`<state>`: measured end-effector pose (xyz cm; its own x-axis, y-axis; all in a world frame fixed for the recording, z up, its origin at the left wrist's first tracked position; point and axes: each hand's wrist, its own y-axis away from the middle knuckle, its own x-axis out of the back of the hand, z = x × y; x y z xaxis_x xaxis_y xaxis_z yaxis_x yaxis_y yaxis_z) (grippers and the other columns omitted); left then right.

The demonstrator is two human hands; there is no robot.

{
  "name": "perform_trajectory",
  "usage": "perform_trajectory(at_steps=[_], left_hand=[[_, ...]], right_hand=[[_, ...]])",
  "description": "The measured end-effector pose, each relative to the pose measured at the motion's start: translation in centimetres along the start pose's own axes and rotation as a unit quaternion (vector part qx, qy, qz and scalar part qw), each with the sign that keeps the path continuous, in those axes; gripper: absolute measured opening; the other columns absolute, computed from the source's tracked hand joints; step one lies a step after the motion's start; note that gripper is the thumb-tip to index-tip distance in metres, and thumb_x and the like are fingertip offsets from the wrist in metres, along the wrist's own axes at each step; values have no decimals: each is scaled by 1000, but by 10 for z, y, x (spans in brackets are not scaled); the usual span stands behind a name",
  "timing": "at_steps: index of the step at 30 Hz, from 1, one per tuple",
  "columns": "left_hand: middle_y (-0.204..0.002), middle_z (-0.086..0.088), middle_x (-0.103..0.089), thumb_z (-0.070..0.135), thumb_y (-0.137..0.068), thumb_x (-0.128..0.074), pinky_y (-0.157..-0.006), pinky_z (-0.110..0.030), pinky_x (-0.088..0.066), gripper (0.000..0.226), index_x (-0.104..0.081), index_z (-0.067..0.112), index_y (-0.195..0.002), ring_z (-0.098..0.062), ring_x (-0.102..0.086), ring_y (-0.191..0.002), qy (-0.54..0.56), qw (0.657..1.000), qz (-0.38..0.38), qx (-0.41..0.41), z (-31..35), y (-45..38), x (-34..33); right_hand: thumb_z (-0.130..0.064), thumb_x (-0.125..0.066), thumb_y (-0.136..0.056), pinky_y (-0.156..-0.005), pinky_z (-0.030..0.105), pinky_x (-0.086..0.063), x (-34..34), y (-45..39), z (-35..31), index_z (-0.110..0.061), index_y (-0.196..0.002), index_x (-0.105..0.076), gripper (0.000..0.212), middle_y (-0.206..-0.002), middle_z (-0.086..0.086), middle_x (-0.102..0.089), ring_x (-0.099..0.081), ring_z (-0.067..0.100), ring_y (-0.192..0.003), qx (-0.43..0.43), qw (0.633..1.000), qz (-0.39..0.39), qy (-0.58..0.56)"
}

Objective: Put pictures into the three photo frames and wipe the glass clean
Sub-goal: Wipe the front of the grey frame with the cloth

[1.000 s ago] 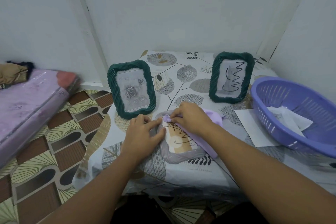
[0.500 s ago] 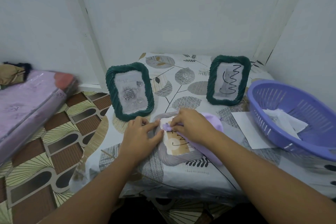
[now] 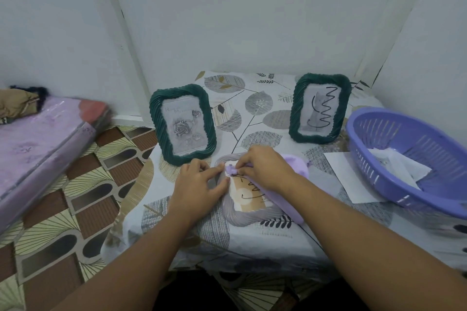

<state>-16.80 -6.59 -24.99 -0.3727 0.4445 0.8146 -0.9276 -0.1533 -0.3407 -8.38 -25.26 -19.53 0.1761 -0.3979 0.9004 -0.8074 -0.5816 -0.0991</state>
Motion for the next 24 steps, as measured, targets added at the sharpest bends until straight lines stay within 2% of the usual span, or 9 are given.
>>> perform_trajectory(at_steps=[7,11,15,17,20,24], left_hand=[[-101,8,-47,69,-83,-44,-89,-37,-45,59,-68,39,-128,-16,-41,-96,2,1000,-6,5,0,-1,1],[-101,8,-46,65,-85,-49,-89,-36,-44,54,-67,38,-129,-17,-40,-96,3,1000,-6,5,0,0,0],[-99,9,-46,64,-87,-52,-89,-36,-44,50,-69,38,-127,-16,-40,-95,8,1000,-1,0,0,0,0],[-100,9,-46,60,-89,-58,-90,-36,-43,46,-68,38,-128,-16,-39,-96,2,1000,-5,-1,0,-1,-1],[-99,8,-46,61,-88,-54,-87,-36,-43,48,-69,38,-127,-17,-39,-95,5,1000,2,-4,0,0,0],[-98,9,-46,62,-86,-53,-86,-36,-44,49,-70,38,-126,-17,-39,-94,10,1000,8,-1,0,0,-1]], right_hand=[[-33,-70,-92,-77,32,-45,0,7,6,-32,-102,-80,14,-85,-11,-47,-57,17,-90,17,1000,-9,9],[-34,-70,-92,-75,31,-40,-1,-1,4,-32,-101,-80,14,-77,-16,-41,-56,17,-89,2,1000,5,5],[-34,-70,-92,-77,32,-45,-5,9,8,-33,-102,-80,14,-86,-10,-48,-57,16,-90,10,1000,0,-5],[-34,-70,-92,-78,33,-46,-3,6,8,-33,-102,-80,14,-82,-13,-47,-58,16,-91,10,1000,-2,-3],[-33,-70,-92,-74,30,-41,-1,-2,3,-31,-101,-80,14,-74,-17,-41,-55,16,-87,2,1000,2,2],[-35,-70,-92,-73,29,-37,-7,6,6,-34,-100,-80,13,-77,-16,-40,-48,10,-83,10,1000,6,-7]])
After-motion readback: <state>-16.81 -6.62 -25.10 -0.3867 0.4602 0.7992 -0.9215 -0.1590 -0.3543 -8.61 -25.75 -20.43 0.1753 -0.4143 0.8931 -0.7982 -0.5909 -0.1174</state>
